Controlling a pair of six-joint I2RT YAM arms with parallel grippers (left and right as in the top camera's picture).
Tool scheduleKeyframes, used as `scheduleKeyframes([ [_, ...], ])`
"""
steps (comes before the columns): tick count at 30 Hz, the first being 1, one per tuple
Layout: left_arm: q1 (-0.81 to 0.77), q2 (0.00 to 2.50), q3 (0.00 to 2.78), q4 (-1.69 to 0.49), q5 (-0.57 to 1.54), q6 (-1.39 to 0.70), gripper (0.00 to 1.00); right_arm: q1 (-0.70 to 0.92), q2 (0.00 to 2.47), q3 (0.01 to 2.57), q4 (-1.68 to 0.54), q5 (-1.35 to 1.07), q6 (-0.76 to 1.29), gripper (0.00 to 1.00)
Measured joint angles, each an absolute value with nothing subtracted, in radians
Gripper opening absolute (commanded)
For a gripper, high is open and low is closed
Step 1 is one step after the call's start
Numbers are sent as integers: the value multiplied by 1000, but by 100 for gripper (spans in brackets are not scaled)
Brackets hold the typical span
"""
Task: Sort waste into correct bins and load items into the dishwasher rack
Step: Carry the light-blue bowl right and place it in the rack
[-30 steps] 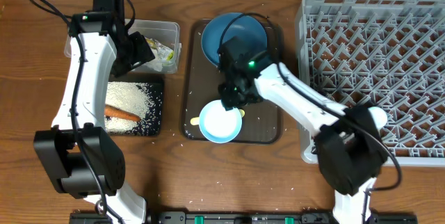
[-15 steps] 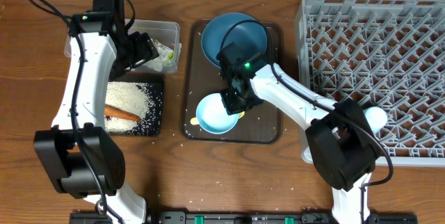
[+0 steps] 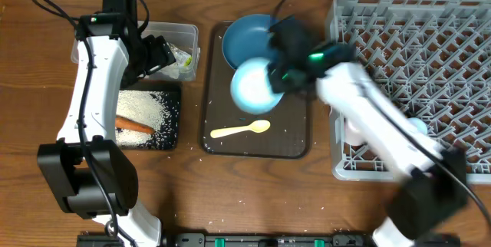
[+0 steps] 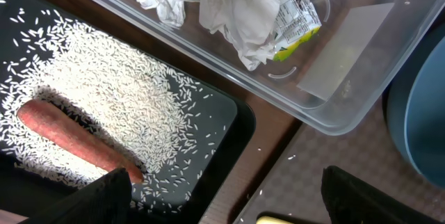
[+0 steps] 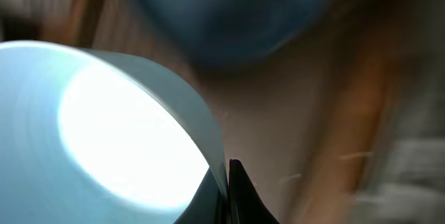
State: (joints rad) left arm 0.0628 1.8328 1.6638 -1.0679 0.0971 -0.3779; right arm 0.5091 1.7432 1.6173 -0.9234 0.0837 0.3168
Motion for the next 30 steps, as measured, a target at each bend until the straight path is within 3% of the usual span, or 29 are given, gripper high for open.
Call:
scheduleKeyframes([
  [6, 63, 1833, 1664, -1068, 97, -378, 90, 381, 1628, 1642, -822, 540, 298, 1],
  [11, 63, 1833, 1664, -1068, 97, -378, 90, 293, 1701, 1641, -612, 871, 132, 1],
  [23, 63, 1833, 1663, -1068, 97, -378, 91, 181, 2010, 1637, -32, 1221, -462, 1],
  [30, 63, 1833, 1663, -1068, 97, -378, 91, 181, 2114, 1637, 4, 1289, -590, 1],
])
